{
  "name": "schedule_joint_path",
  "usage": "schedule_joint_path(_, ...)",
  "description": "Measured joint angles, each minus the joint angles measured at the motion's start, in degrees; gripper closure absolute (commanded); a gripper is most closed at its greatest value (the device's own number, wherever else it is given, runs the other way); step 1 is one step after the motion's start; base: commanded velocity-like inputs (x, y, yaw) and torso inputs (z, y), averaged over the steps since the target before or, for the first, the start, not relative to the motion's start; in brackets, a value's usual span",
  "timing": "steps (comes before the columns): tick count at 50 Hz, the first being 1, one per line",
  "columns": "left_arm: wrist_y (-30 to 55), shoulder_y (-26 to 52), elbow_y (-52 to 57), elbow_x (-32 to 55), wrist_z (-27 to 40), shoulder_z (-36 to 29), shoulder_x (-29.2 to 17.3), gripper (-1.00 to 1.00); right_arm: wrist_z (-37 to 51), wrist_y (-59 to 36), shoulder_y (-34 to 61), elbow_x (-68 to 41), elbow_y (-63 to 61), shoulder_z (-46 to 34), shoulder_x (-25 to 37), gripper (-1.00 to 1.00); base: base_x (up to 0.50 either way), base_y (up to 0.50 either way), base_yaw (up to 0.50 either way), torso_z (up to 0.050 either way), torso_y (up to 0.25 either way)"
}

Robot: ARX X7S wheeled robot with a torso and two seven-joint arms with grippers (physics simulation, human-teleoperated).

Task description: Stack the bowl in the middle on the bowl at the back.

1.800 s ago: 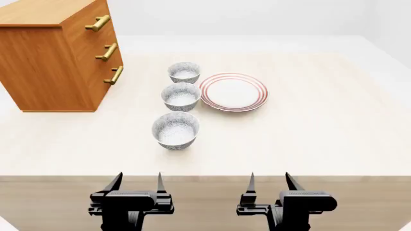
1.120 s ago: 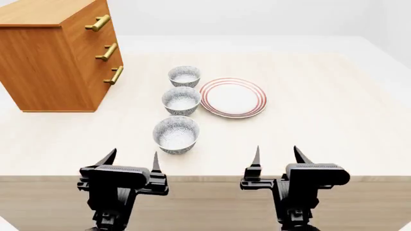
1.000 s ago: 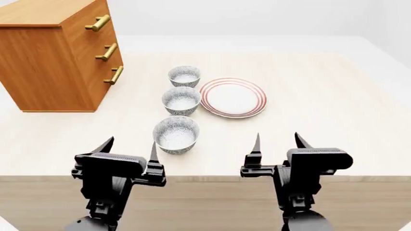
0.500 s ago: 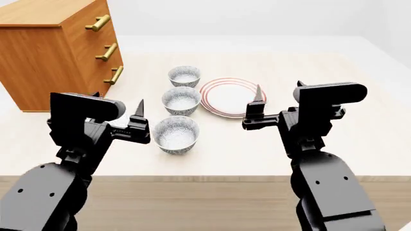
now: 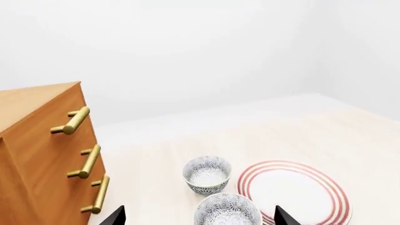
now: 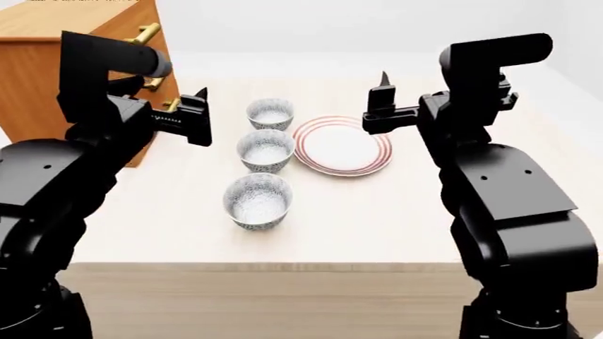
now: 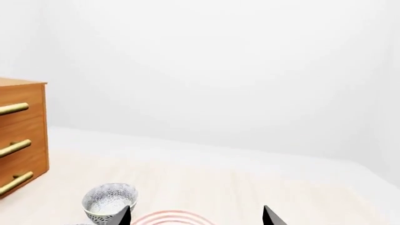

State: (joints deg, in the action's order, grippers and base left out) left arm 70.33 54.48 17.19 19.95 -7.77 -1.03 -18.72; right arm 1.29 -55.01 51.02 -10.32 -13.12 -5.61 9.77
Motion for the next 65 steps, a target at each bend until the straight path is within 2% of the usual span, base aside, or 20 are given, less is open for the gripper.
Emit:
schedule_joint_path(17, 1.69, 4.01, -3.18, 1.2, -1.86, -2.08, -0.99, -1.0, -0.18, -1.05, 3.63, -0.64, 3.01, -0.38, 0.46, -1.0, 0.36, 0.0, 0.0, 0.0, 0.0)
schedule_joint_path(52, 1.78, 5.66, -4.01, 1.97, -2.18, -3.5, -1.92, -1.0, 0.41, -1.96, 4.53, -2.04, 3.83, -0.87, 0.78, -1.0, 0.38, 0.0, 0.0, 0.0, 0.0)
schedule_joint_path(65, 3.96, 5.43, -3.4, 2.17, -0.84, -2.64, -1.68, -1.0, 0.54, -1.15, 3.89, -2.83, 0.96, -0.2, 1.33, -1.0, 0.0, 0.0, 0.0, 0.0, 0.001)
